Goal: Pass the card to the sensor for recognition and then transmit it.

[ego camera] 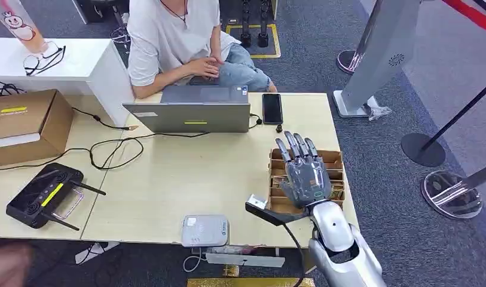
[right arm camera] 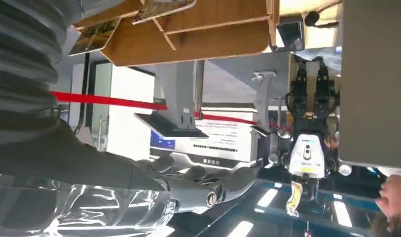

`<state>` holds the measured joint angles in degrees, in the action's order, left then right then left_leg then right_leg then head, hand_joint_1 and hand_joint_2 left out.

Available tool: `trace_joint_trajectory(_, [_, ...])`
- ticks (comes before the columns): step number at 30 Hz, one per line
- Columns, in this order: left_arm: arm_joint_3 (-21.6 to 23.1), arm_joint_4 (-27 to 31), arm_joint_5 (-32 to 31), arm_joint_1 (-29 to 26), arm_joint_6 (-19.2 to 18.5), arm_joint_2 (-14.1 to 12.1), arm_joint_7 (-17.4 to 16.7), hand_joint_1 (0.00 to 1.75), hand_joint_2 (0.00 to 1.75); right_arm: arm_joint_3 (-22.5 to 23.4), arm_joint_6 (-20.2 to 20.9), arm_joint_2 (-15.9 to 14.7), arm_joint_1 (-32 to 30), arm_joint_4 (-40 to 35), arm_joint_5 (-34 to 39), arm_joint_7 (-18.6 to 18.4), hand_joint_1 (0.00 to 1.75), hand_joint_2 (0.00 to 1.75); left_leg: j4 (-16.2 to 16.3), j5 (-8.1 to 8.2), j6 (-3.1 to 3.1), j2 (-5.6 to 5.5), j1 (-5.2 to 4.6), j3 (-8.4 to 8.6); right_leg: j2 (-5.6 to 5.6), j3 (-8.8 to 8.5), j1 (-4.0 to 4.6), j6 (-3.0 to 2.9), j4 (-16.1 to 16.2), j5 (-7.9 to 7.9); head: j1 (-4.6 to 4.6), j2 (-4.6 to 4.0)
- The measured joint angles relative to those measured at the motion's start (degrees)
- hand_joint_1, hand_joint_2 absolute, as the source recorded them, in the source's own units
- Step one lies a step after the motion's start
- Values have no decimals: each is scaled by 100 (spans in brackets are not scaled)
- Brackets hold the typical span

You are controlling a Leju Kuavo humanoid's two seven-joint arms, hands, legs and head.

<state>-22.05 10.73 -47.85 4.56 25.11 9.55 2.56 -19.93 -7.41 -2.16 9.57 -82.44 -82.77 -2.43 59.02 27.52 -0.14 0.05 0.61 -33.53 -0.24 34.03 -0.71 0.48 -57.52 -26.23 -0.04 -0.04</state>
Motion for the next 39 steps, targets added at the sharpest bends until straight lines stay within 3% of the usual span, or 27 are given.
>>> trace_joint_trajectory(13, [2,0,-129,74,-68,39,-103,0,0,28,915,-330,-67,-315,35,-350,0,175,0,0,0,0,0,0,0,0,0,0,0,0,0,0])
trace_joint_trajectory(28, [2,0,-184,80,-170,15,-11,0,0,13,1206,-559,-66,-332,269,-354,0,175,0,0,0,-1,0,-2,-1,-1,0,0,0,0,0,0])
trace_joint_trajectory(39, [2,0,-168,81,-160,13,9,0,0,-284,1246,-559,93,-100,378,-304,0,175,0,0,0,-1,0,-3,-3,-1,0,0,0,0,0,0])
